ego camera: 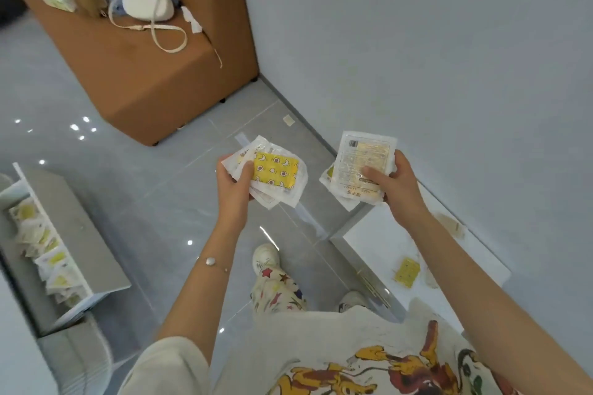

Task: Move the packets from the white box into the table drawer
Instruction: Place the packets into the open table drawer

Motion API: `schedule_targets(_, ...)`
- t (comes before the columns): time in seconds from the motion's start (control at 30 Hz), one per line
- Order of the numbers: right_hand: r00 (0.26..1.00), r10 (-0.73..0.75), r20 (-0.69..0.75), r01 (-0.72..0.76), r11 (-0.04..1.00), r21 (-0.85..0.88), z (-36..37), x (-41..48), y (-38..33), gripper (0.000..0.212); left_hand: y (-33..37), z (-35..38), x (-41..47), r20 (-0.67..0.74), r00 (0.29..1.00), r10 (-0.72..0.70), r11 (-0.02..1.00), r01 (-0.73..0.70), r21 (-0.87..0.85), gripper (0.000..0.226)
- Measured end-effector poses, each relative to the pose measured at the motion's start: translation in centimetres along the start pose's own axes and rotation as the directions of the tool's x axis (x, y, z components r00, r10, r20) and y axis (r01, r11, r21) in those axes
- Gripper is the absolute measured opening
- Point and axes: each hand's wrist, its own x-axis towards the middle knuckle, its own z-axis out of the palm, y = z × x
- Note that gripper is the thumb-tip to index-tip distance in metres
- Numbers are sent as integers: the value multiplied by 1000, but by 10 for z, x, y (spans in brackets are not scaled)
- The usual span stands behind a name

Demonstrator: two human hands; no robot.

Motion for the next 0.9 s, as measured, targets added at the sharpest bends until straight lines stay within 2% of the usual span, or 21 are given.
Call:
schedule_targets(0.13, 999, -9, 45, 10, 1000, -6, 72, 29, -24, 35, 28, -79, 34, -91, 994, 68, 998, -66, 20, 20)
schedule_targets(0.5, 968, -28, 249, 42, 998, -49, 269, 95, -74, 35, 85, -234, 105, -315, 945, 85, 992, -111, -66, 22)
schedule_targets(0.63, 935, -18, 353, 62, 991, -114, 324, 115, -84, 37, 88, -265, 118, -400, 914, 63, 986, -120, -119, 28)
schedule_targets(0.77, 897, 32, 442, 66, 976, -206, 387, 143, -84, 49, 87, -300, 132, -511, 859, 11, 980, -111, -164, 37)
schedule_targets(0.9, 832, 61, 552, 108, 957, -269, 451, 170, -93, 40, 91, -329, 155, -595, 803, -25, 969, -127, -213, 31)
